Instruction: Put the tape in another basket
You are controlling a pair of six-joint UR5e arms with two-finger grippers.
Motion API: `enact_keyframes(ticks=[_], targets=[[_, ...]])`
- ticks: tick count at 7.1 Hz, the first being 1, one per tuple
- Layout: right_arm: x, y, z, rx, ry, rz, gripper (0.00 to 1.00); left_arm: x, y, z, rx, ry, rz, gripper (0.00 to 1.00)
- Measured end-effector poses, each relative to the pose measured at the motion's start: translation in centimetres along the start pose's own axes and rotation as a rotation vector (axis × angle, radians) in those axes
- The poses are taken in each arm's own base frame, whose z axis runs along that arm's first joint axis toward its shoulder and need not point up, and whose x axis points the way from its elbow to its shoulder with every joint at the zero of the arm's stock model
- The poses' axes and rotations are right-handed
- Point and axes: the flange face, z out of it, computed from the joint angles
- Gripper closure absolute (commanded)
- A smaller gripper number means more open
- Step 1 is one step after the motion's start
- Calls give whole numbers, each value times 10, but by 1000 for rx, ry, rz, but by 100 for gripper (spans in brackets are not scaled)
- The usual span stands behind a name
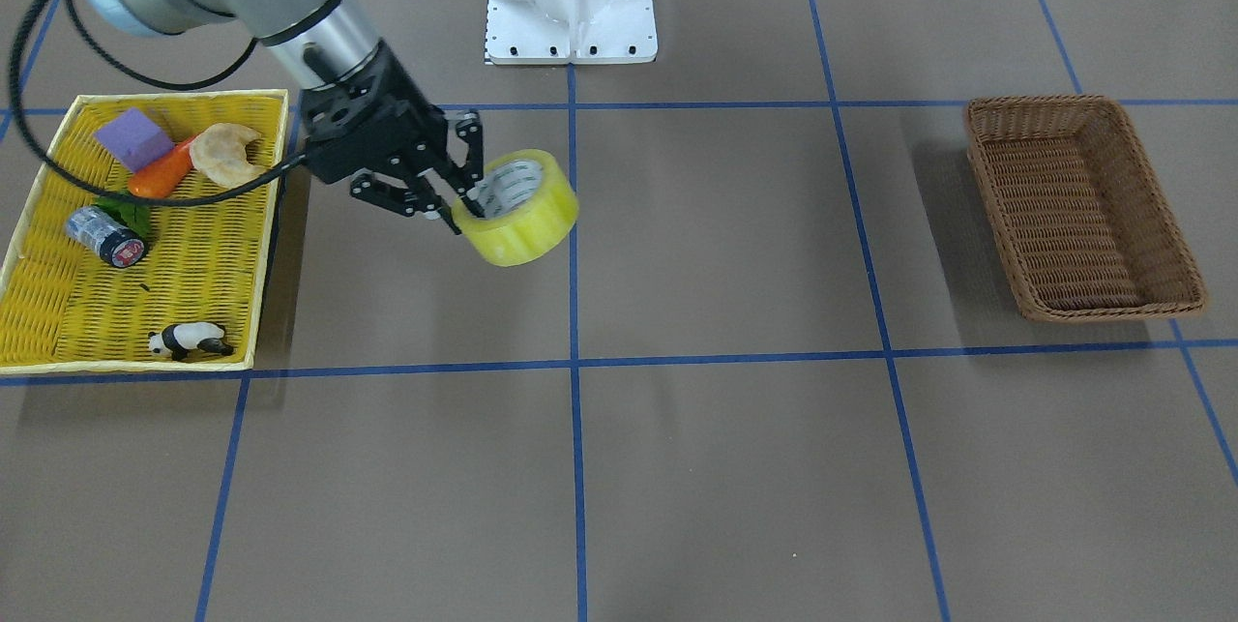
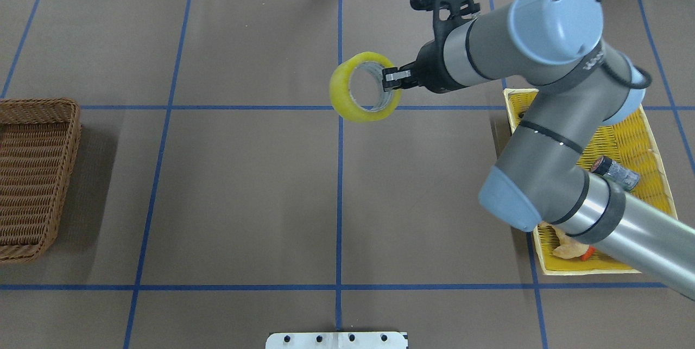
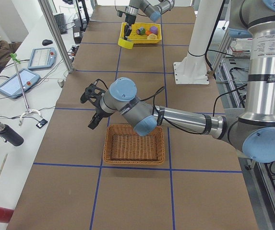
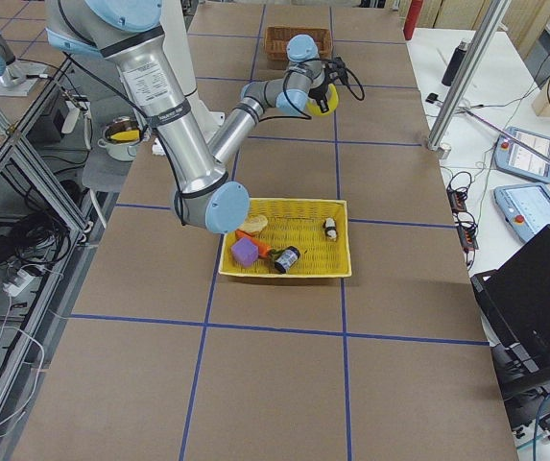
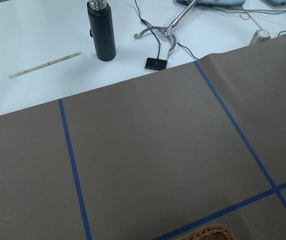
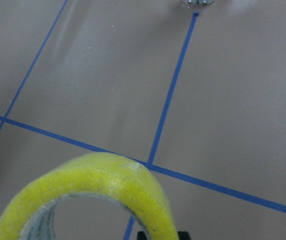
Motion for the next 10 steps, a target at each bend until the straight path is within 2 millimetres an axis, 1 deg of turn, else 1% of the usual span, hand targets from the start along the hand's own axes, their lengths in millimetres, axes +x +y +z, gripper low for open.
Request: enact_keyframes(ticks=[1,2,3,4,5,6,7,9,10], targets=[[-41,17,12,46,-9,7,100,26,-4,5,0,34,-7,2],[-78,33,20,86,-18,13,100,51,-5,12,-12,80,-4,2],[-109,46,30,122,-22,17,100,79,-4,20,-25,135,-4,2],[-140,52,42,153,-18,24,100,106,-2,29,-31,192,-5,2],[-169,53,57,179,-10,36,100,130,4,38,-37,248,-2,2],[-197,51,70,199,0,46,100,149,10,45,-49,304,11,2],[-220,50,79,210,3,49,100,162,16,50,-66,355,31,2],[-263,43,88,217,-6,49,100,186,26,58,-104,442,81,2],[-280,42,92,221,-17,49,100,200,26,65,-117,475,106,2]])
